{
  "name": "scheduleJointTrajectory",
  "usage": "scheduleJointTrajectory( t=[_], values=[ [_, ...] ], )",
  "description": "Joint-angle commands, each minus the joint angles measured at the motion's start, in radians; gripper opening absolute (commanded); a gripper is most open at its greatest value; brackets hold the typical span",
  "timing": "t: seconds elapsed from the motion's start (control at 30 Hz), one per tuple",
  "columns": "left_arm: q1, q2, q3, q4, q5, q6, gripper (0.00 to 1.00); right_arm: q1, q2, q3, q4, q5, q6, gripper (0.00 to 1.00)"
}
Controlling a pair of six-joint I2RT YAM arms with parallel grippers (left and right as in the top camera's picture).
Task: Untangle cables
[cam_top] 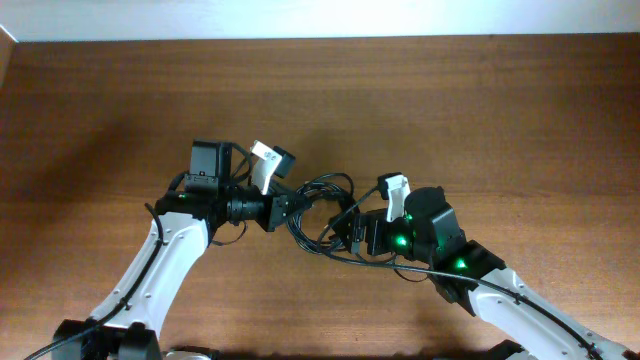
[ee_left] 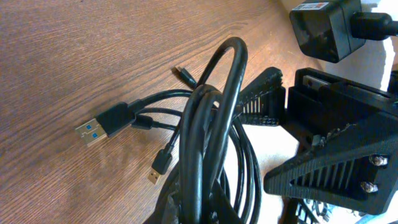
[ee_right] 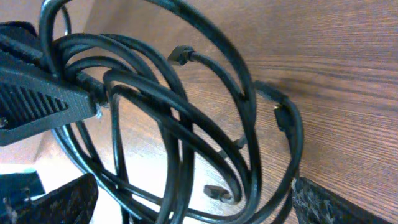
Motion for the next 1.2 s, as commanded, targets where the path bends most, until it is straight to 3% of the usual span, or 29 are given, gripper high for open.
scheduleJointTrajectory(
  t=[0.0,0.17,0.37,0.57,0.7,0.77,0.8,0.83,0.93,1.0,1.17],
  values=[
    [0.0,-0.001,0.01,0.005,0.046,0.026,0.0,-0.002,0.002,0.006,0.076,-0.066,-0.013,0.98],
    [-0.003,-0.001,0.01,-0.002,0.091,0.159,0.04,-0.002,0.002,0.006,0.178,-0.164,-0.013,0.98],
    [-0.003,-0.001,0.01,-0.003,0.091,0.158,0.0,-0.002,0.002,0.006,0.164,-0.162,-0.043,0.97],
    [-0.002,-0.001,0.01,-0.002,0.151,0.142,0.0,-0.002,0.002,0.006,0.021,-0.08,-0.091,0.9],
    [-0.002,-0.001,0.01,0.002,0.206,0.142,0.01,-0.002,0.002,0.006,0.003,-0.084,-0.091,0.73],
    [-0.002,-0.001,0.01,0.002,0.218,0.142,0.11,-0.001,0.002,0.006,0.003,-0.098,-0.091,0.68],
    [-0.002,-0.001,0.01,0.002,0.23,0.143,0.09,-0.001,0.002,0.006,0.003,-0.1,-0.091,0.63],
    [-0.003,-0.001,0.01,0.002,0.238,0.142,0.02,-0.001,0.002,0.006,0.003,-0.1,-0.091,0.55],
    [-0.002,-0.001,0.01,-0.006,0.236,0.142,0.0,-0.001,0.002,0.006,0.003,-0.098,-0.091,0.26],
    [-0.002,-0.001,0.01,-0.008,0.236,0.142,0.0,-0.001,0.002,0.006,0.002,-0.083,-0.091,0.19],
    [-0.002,-0.001,0.01,-0.037,0.236,0.142,0.0,-0.002,0.002,0.006,-0.014,-0.063,-0.091,0.13]
  ],
)
